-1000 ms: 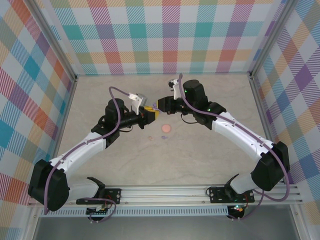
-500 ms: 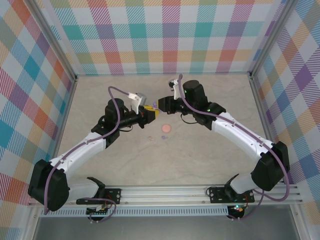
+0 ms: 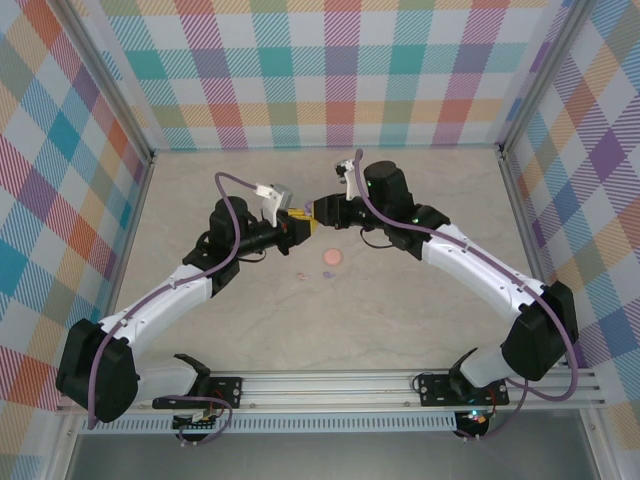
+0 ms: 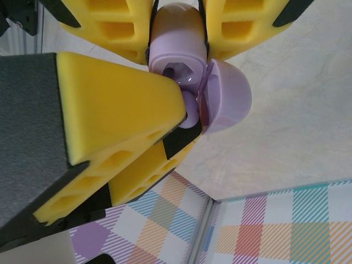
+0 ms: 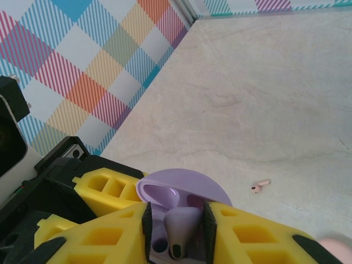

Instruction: Insert the wireless bluetooth earbuds into the charging case

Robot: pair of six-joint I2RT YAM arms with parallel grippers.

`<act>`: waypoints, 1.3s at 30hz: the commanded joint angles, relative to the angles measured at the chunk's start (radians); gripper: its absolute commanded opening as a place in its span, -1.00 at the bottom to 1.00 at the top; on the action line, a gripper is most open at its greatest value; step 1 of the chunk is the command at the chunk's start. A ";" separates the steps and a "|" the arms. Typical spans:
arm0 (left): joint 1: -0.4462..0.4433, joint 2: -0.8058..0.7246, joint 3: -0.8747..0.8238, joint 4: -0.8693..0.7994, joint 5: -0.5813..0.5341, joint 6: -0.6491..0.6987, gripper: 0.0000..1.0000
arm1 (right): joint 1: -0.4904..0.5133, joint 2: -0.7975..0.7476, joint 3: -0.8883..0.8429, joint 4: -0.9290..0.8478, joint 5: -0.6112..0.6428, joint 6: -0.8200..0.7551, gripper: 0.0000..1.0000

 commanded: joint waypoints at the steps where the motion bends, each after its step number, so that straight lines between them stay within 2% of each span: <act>1: -0.007 -0.021 0.010 0.050 -0.009 0.005 -0.81 | 0.009 0.015 0.005 -0.042 -0.003 -0.015 -0.27; 8: -0.007 -0.020 0.011 0.047 -0.009 0.015 -0.82 | 0.009 0.003 0.032 -0.077 0.030 -0.033 -0.11; 19: -0.007 -0.030 0.010 0.028 -0.016 0.042 -0.84 | 0.009 -0.040 0.068 -0.114 0.036 -0.052 0.02; 23: -0.004 -0.042 0.010 0.010 -0.038 0.054 -0.86 | 0.005 -0.070 0.080 -0.172 0.108 -0.068 0.06; 27: 0.011 -0.062 0.022 -0.033 -0.047 0.050 -0.86 | -0.029 -0.075 0.090 -0.300 0.218 -0.081 0.06; 30: 0.022 -0.099 0.031 -0.079 -0.035 0.056 -0.85 | -0.057 -0.070 0.079 -0.380 0.250 -0.113 0.07; 34: 0.035 -0.162 0.063 -0.178 -0.020 0.077 -0.86 | -0.068 -0.031 0.069 -0.471 0.227 -0.188 0.07; 39: 0.061 -0.226 0.121 -0.313 -0.016 0.075 -0.86 | -0.070 0.047 0.040 -0.524 0.125 -0.249 0.04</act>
